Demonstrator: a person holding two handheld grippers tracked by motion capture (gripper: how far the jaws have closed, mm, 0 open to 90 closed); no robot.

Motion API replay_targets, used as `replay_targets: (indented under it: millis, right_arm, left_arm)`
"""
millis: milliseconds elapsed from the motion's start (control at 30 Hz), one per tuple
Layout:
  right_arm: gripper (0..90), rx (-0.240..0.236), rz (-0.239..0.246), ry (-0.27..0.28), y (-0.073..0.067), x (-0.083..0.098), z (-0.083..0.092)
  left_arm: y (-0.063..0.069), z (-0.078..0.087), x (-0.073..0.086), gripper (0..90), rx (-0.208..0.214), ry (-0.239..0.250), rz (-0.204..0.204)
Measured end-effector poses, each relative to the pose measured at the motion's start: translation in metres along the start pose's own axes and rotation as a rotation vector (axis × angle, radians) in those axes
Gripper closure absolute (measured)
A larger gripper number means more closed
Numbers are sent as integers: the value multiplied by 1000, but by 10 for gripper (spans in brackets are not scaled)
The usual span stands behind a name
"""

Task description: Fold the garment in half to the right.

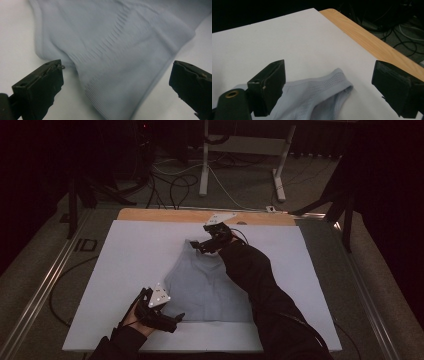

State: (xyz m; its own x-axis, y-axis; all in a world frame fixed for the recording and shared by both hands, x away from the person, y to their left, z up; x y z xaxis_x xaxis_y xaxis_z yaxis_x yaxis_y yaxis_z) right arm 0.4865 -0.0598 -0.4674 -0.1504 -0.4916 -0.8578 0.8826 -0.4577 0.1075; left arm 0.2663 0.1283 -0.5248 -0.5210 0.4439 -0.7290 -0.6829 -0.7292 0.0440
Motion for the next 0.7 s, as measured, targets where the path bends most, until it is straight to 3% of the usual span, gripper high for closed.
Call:
replay_targets:
  millis: [167, 533, 700]
  right_arm:
    - [117, 0, 6, -38, 1, 1, -15]
    - [117, -33, -32, -107, 7, 5, -47]
    - [99, -22, -49, -171, 9, 10, -67]
  left_arm:
    - [-2, -2, 5, 10, 5, -27, 10]
    - [-5, -6, 15, 47, 11, -92, 3]
    - [-7, -6, 20, 94, 1, -110, 21]
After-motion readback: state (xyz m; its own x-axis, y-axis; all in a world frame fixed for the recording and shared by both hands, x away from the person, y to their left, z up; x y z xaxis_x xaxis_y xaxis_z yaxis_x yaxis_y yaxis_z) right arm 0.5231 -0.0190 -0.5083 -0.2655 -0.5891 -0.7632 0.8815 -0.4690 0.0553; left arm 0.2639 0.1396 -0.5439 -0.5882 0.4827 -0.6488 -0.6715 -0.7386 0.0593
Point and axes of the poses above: each handheld gripper's, and its own axes: z roughly backward along the jaws, x roughly out of its underside, y roughly to its right, the point moved 3 cm from there along -z, roughly forward along the jaws, and after that the axes turned 6 degrees about z, right-handed, at the moved point
